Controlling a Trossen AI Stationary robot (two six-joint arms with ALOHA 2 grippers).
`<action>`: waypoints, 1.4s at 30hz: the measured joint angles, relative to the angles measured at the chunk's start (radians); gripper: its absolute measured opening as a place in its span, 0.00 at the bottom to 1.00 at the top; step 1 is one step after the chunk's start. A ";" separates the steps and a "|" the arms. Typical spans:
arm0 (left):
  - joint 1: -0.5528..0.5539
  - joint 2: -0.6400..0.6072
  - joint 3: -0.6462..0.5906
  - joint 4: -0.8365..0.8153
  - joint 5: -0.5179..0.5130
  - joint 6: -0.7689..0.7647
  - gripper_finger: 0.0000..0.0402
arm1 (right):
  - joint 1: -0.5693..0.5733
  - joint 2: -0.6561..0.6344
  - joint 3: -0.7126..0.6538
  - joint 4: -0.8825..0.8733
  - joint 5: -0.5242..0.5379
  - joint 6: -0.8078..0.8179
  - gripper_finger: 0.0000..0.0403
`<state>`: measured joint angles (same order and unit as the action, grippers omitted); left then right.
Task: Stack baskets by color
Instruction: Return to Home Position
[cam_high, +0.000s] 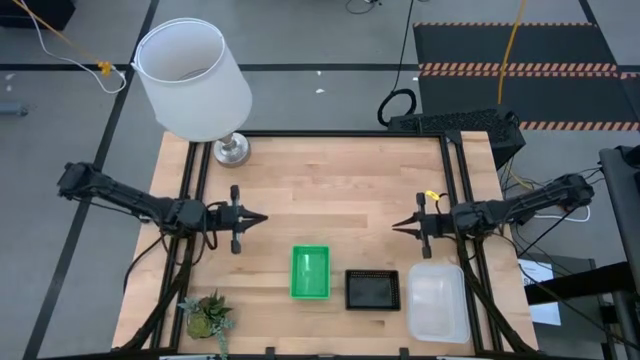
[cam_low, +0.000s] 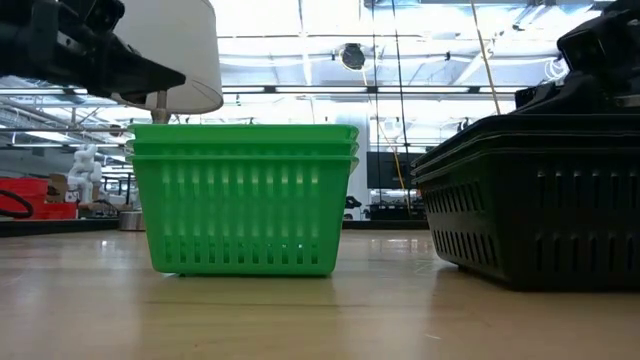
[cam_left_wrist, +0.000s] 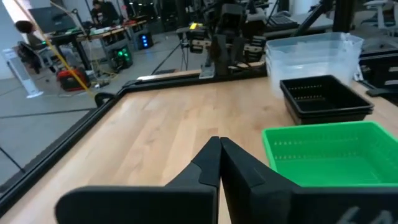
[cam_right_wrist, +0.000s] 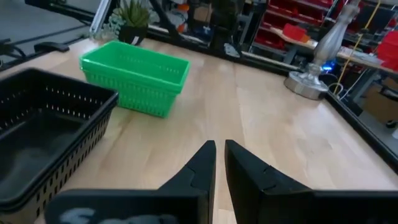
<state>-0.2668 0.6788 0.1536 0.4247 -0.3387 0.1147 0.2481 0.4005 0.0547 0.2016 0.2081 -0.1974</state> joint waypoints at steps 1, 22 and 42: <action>0.004 0.000 -0.010 0.013 0.004 -0.001 0.03 | 0.000 -0.008 0.000 0.000 0.000 -0.001 0.07; 0.038 0.000 -0.066 0.052 0.009 -0.035 0.03 | 0.000 -0.288 -0.002 -0.091 0.009 -0.101 0.07; 0.037 0.000 -0.066 0.132 0.009 -0.039 0.02 | -0.242 -0.398 -0.004 -0.178 -0.227 -0.159 0.00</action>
<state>-0.2295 0.6785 0.0875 0.5571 -0.3298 0.0761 0.0062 0.0029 0.0509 0.0236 -0.0190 -0.3561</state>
